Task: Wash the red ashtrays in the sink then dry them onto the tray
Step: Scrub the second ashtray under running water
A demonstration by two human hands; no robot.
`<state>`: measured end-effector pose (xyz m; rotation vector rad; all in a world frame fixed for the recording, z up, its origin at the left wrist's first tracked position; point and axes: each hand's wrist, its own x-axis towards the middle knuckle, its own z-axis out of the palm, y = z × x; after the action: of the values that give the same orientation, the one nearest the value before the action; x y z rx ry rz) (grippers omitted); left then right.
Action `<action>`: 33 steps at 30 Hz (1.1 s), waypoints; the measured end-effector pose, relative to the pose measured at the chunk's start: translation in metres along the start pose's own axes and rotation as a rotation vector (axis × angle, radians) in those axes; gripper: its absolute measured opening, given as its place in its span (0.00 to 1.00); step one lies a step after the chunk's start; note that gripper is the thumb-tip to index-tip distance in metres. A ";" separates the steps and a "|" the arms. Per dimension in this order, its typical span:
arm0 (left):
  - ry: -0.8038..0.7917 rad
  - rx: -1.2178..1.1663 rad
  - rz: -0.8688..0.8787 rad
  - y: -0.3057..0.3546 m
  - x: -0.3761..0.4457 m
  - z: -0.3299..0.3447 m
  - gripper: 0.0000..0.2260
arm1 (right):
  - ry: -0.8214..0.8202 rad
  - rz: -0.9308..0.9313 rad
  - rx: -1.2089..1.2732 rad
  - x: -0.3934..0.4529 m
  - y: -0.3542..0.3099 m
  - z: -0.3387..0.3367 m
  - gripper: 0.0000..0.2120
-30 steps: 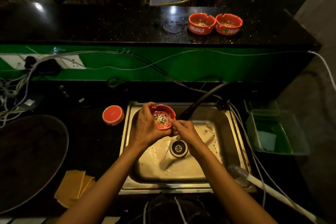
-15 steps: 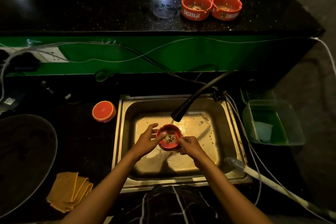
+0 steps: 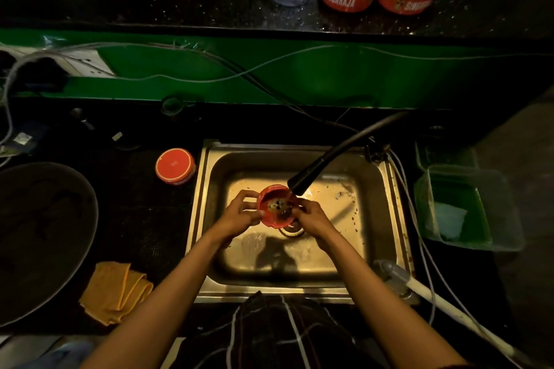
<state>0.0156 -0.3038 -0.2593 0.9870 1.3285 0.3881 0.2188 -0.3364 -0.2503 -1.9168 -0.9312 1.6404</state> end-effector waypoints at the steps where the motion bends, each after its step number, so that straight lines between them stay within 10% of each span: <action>1: 0.015 -0.014 -0.011 -0.004 0.000 -0.004 0.18 | -0.017 -0.004 0.006 0.001 -0.001 0.004 0.11; 8: 0.021 -0.092 -0.132 -0.015 0.002 -0.002 0.12 | -0.114 0.059 0.087 -0.022 0.014 0.004 0.10; 20: -0.082 -0.260 -0.136 0.019 0.015 0.057 0.16 | 0.242 0.038 0.044 -0.017 0.026 -0.038 0.24; 24: -0.063 -0.232 -0.080 0.021 0.011 0.038 0.20 | 0.170 0.057 0.063 0.001 0.022 -0.031 0.09; 33: 0.140 0.087 -0.086 0.013 0.015 0.000 0.16 | -0.160 0.247 0.230 -0.013 0.009 0.010 0.09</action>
<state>0.0227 -0.2858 -0.2586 0.9853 1.5203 0.3409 0.2097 -0.3530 -0.2496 -1.8192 -0.5481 1.9725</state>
